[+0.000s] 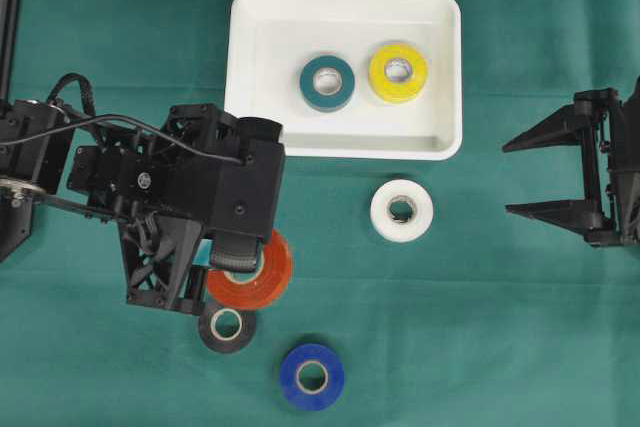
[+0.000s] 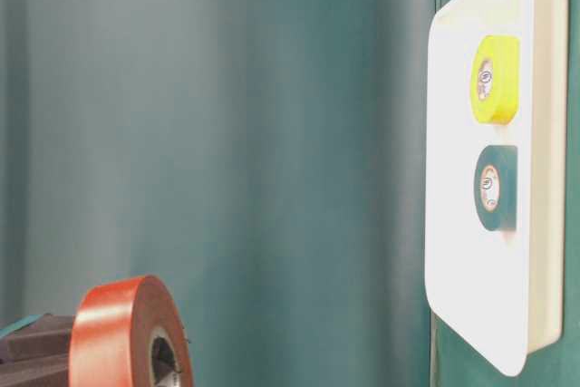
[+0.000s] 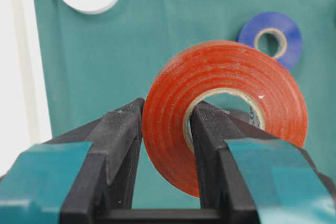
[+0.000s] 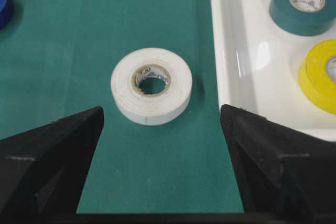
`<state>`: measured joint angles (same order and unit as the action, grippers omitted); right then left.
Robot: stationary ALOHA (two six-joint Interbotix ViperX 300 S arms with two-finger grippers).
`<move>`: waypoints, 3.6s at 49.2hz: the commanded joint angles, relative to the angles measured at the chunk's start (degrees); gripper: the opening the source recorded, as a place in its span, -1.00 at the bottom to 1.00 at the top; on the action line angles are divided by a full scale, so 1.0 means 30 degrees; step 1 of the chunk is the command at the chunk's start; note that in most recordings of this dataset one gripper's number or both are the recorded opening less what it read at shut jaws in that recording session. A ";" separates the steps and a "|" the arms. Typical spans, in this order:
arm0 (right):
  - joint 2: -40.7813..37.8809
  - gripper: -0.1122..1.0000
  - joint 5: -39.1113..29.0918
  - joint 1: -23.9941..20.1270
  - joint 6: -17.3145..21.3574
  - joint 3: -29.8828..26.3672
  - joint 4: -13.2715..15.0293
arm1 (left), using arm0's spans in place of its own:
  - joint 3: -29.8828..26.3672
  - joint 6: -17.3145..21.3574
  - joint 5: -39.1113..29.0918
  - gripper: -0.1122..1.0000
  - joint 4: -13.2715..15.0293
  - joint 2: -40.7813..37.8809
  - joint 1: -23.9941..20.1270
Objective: Pick up the tape from a random location and place it into the white case.
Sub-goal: 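Lift the orange-red roll and carry it to the tray's left end, then lower the orange-red roll into the tray and open the left gripper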
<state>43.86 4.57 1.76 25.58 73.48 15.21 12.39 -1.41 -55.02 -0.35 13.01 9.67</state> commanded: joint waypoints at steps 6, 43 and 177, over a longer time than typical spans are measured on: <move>-0.0117 0.74 0.0176 0.0000 0.0000 -0.0469 0.0029 | -0.0469 -0.0029 0.0059 -0.40 0.0000 0.0498 0.0088; -0.0117 0.74 0.0088 0.0000 -0.0029 -0.0498 0.0029 | -0.0381 -0.0029 0.0176 -0.40 -0.0029 0.0293 -0.0205; -0.0146 0.74 -0.0029 0.0000 -0.0029 -0.0469 0.0117 | 0.0498 0.2959 0.0879 -0.40 -0.0117 -0.1172 -1.0576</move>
<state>43.68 4.31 1.76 25.49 73.48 15.47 13.97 7.56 -53.53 -0.62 9.14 -21.97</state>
